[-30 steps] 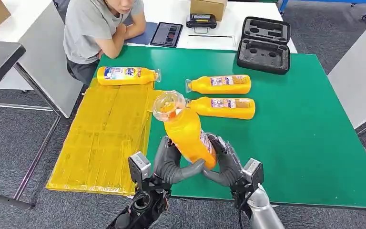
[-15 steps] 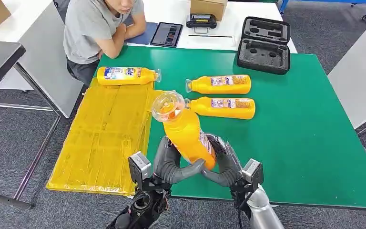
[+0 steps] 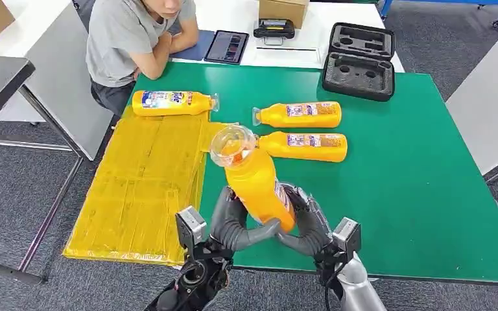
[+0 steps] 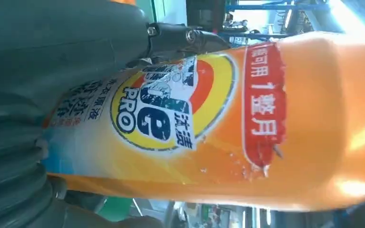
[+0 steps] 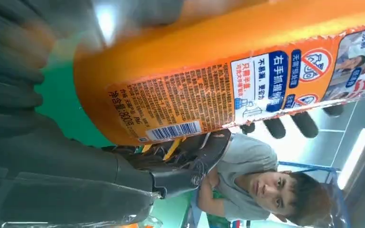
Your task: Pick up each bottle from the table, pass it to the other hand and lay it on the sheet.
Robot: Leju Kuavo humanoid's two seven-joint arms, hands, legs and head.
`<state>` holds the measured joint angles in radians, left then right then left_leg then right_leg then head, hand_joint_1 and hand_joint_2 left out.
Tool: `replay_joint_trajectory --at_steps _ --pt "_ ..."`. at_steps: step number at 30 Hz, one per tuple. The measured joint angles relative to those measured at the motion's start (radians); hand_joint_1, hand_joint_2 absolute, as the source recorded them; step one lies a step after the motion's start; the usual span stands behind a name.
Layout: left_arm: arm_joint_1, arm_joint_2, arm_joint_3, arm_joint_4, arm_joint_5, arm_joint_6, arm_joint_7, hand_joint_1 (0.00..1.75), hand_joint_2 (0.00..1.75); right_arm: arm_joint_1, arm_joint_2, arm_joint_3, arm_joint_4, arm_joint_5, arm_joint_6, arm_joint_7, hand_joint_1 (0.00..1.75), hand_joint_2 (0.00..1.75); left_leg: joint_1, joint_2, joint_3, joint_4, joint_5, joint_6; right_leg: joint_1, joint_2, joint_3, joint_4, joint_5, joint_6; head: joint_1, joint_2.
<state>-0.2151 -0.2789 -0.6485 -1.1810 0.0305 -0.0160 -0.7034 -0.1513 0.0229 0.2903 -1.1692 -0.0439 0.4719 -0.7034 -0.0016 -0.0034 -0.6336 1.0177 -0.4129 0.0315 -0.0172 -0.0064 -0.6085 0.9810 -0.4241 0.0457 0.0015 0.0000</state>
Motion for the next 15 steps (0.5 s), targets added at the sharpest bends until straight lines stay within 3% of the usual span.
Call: replay_joint_trajectory --at_steps 15 --pt "-0.003 0.0 -0.017 0.0 0.001 0.015 0.0 0.0 1.75 0.001 0.002 -0.014 -0.015 0.014 0.008 0.0 1.75 1.75 0.0 0.0 0.0 0.0 0.0 0.0 0.0 0.0 0.0 0.0 0.0 0.0 0.0 0.0"
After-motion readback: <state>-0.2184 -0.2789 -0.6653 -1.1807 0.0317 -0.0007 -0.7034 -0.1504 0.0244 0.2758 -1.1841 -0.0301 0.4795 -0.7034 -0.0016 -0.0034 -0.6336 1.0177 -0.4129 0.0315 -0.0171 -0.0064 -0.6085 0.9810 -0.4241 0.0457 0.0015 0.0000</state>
